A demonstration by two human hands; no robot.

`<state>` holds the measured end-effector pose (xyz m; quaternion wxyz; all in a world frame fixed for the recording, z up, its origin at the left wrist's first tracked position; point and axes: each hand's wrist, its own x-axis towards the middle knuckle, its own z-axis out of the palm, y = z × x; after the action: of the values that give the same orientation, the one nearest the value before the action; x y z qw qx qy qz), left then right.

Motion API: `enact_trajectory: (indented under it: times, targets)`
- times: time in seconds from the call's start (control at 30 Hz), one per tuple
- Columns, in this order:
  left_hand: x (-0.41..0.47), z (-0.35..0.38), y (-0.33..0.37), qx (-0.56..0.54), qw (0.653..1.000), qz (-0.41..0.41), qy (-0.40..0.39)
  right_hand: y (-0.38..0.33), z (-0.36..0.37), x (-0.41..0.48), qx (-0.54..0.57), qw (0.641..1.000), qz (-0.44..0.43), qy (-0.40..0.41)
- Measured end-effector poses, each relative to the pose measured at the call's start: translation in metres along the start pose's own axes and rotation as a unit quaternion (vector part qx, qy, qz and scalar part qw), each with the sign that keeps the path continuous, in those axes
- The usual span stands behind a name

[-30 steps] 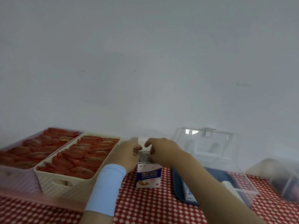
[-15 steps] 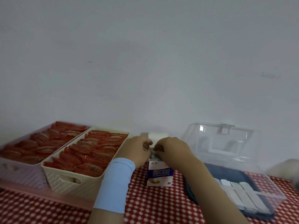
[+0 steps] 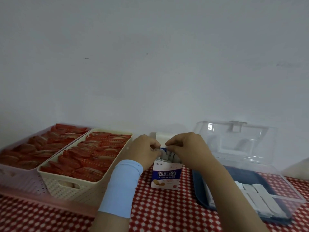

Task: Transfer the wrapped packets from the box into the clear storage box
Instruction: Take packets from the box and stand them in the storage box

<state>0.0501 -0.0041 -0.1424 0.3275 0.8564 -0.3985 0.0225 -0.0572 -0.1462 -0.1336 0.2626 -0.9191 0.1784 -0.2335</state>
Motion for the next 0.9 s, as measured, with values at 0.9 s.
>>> enact_trajectory:
  times: [0.9]
  targets:
    - [0.005,-0.001,0.000,-0.191,0.967,0.009,0.169,-0.003,-0.003,-0.005,0.083,0.996,-0.032,0.001]
